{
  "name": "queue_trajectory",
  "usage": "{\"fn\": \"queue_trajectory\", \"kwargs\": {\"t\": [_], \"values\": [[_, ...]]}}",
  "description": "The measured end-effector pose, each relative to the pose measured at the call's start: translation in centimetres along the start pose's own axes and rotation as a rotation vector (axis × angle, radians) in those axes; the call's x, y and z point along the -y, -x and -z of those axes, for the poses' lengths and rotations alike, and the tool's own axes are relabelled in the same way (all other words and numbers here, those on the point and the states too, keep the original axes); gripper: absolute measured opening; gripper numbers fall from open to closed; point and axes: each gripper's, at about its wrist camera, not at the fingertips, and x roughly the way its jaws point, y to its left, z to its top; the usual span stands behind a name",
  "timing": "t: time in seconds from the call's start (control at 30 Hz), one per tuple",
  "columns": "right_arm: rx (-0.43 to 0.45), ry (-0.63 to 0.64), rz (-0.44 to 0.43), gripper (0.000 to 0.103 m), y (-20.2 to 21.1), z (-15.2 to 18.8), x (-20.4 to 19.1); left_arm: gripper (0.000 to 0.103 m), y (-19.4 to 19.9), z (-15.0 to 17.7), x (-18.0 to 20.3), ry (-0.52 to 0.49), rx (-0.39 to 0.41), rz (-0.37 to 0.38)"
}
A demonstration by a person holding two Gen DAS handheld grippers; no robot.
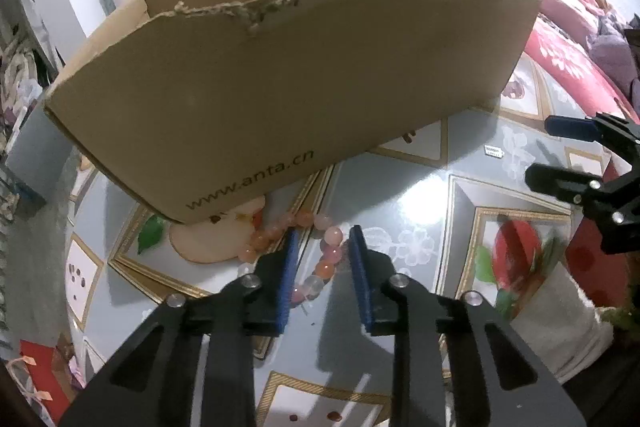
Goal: Organize jewelry
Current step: 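Grasp the pink bead bracelet with the left gripper, then grasp the small silver charm with the right gripper while the left gripper holds the bracelet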
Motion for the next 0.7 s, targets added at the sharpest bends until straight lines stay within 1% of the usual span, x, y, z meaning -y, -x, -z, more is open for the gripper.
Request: {"fn": "queue_trajectory", "kwargs": {"t": [0.03,0.1,0.13,0.17,0.23,0.27,0.33,0.4,0.43,0.47,0.5,0.67,0.7], "values": [[0.014,0.002,-0.009,0.08,-0.2,-0.7,-0.2,0.018,-0.1,-0.1,0.0,0.006,0.0,0.005],[0.026,0.002,-0.023,0.072,-0.7,-1.3,-0.3,0.01,-0.2,-0.2,0.0,0.009,-0.002,0.001],[0.026,0.005,-0.029,0.067,-1.3,-2.1,-0.6,0.009,-0.2,-0.3,0.1,0.004,-0.003,-0.005],[0.027,0.01,-0.033,0.064,-1.3,-2.0,-1.0,0.009,-0.2,-0.3,0.2,-0.001,-0.005,-0.013],[0.027,0.028,-0.041,0.056,-2.3,-3.0,-1.4,0.009,-0.1,-0.4,0.5,-0.004,-0.007,-0.019],[0.027,0.035,-0.045,0.054,-2.6,-3.1,-1.6,0.009,0.0,-0.4,0.5,-0.001,-0.008,-0.018],[0.015,0.049,-0.048,0.046,-3.8,-3.6,-3.2,0.009,0.0,-0.4,0.4,0.007,-0.014,-0.016],[0.009,0.055,-0.052,0.041,-4.4,-3.3,-4.6,0.009,-0.1,-0.5,0.4,0.012,-0.017,-0.017],[0.003,0.059,-0.053,0.039,-5.2,-4.0,-5.0,0.009,-0.1,-0.6,0.4,0.013,-0.018,-0.019],[-0.001,0.061,-0.054,0.038,-5.5,-4.5,-5.3,0.009,-0.1,-0.6,0.4,0.013,-0.019,-0.02],[-0.004,0.061,-0.053,0.037,-6.0,-3.7,-5.9,0.009,-0.1,-0.7,0.5,0.014,-0.019,-0.02],[-0.03,0.051,-0.063,0.035,-8.5,-5.6,-7.4,0.009,-0.1,-0.7,0.5,0.017,-0.02,-0.016],[-0.034,0.051,-0.072,0.033,-9.0,-6.1,-7.8,0.009,-0.2,-0.7,0.5,0.017,-0.02,-0.016]]}}
